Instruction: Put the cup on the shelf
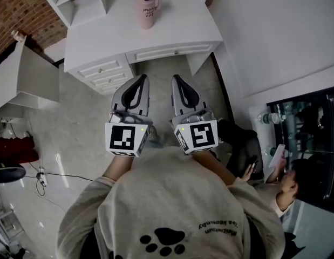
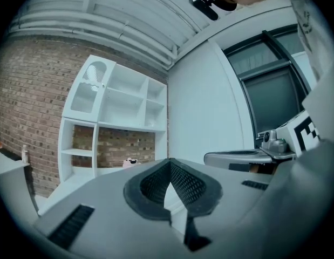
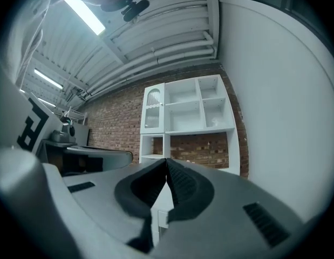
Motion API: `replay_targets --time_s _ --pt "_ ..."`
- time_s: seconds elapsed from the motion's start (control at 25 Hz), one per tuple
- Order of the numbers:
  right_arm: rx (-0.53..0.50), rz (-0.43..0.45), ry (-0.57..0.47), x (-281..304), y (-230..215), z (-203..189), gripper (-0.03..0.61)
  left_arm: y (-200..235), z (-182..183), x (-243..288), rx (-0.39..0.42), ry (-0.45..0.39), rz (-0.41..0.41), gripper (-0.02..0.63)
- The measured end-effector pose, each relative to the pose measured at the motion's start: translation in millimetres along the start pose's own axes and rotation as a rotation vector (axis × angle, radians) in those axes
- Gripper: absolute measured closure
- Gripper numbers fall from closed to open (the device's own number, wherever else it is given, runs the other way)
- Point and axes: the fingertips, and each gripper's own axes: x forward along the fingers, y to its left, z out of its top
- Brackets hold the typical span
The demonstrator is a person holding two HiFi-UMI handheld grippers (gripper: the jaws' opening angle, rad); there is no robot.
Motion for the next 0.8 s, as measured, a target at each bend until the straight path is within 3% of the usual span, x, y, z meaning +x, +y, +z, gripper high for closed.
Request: replay_targets --time_s 0.4,0.8 --pt "0.003 -0.033 0.012 33 -1 -12 0.569 26 -11 28 -0.004 0.004 -0.062 0.607" --pt "-0.007 -0.018 0.003 47 7 -11 0.569 40 -19 28 -0.022 0.016 -0.050 0.607"
